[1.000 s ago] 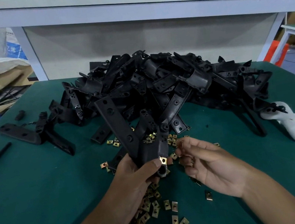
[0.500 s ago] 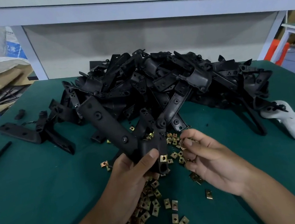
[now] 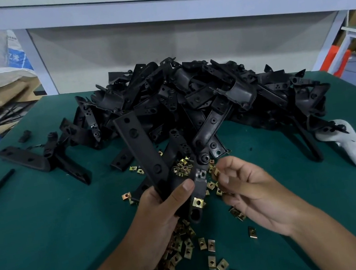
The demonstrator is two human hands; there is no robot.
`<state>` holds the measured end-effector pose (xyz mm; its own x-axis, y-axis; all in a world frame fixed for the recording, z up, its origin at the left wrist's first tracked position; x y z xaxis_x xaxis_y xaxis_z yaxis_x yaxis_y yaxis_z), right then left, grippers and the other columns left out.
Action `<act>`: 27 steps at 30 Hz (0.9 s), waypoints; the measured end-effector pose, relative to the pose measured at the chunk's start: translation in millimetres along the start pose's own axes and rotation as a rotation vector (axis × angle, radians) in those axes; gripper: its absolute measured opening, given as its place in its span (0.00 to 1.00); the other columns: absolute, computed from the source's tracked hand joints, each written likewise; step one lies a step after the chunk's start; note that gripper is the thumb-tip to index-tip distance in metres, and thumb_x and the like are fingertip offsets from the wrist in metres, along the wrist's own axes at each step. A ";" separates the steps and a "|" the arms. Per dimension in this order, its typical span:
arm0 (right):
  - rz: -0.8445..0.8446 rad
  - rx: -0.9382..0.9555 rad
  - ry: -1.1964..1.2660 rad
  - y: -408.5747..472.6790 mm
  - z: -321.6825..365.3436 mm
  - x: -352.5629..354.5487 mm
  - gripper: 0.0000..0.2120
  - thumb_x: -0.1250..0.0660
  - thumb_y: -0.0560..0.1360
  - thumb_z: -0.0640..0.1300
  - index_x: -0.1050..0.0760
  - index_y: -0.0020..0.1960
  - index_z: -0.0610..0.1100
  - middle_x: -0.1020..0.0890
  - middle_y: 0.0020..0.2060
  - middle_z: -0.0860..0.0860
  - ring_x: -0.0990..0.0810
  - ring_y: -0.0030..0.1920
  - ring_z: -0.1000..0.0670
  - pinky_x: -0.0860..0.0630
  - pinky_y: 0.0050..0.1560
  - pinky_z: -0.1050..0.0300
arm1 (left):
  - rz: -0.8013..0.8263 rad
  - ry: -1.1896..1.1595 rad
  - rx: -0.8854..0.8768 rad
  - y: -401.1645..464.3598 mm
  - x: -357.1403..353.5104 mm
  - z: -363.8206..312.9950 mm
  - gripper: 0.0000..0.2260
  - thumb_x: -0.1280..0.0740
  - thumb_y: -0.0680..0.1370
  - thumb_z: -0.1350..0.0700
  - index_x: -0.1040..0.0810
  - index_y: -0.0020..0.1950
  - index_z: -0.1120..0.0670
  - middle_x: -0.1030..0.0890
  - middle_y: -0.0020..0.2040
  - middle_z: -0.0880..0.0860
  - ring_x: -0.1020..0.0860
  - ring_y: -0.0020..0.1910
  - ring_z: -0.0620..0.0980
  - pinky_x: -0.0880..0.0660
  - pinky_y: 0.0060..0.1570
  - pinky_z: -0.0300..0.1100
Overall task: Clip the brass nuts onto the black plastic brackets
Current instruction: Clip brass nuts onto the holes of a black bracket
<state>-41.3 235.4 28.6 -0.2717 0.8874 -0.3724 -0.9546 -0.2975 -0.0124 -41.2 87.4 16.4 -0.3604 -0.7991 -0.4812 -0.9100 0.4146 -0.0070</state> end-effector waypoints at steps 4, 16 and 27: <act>0.015 0.031 -0.082 -1.0 1.9 -4.1 0.05 0.26 0.70 0.43 0.19 0.46 0.47 0.23 0.34 0.55 0.28 0.33 0.59 0.31 0.32 0.67 | 0.028 0.017 0.002 -0.3 -2.4 0.7 0.18 0.23 0.73 0.44 0.15 0.56 0.53 0.16 0.60 0.57 0.18 0.60 0.54 0.20 0.55 0.45; 0.019 0.034 -0.149 -1.7 0.8 -4.8 0.04 0.27 0.72 0.42 0.18 0.44 0.49 0.22 0.34 0.57 0.27 0.33 0.60 0.32 0.32 0.66 | 0.049 0.012 0.033 -0.6 -2.5 3.8 0.16 0.23 0.74 0.44 0.15 0.57 0.52 0.15 0.58 0.54 0.17 0.58 0.51 0.21 0.53 0.40; 0.029 0.015 -0.156 -1.9 0.1 -5.3 0.05 0.24 0.69 0.46 0.17 0.44 0.51 0.21 0.35 0.57 0.26 0.33 0.60 0.31 0.33 0.66 | 0.024 -0.018 0.024 -1.0 -0.5 -0.9 0.20 0.23 0.74 0.45 0.16 0.59 0.57 0.17 0.60 0.60 0.18 0.59 0.54 0.20 0.53 0.44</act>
<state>-38.0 231.3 30.7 -0.3136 0.9228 -0.2239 -0.9475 -0.3195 0.0105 -40.3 87.0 17.5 -0.3782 -0.7811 -0.4969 -0.8957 0.4443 -0.0167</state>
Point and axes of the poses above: each hand's wrist, its own y-axis towards the middle knuckle, its own x-axis out of the back of the hand, z = x × y, the point moved 8 cm from there along y, towards the middle knuckle
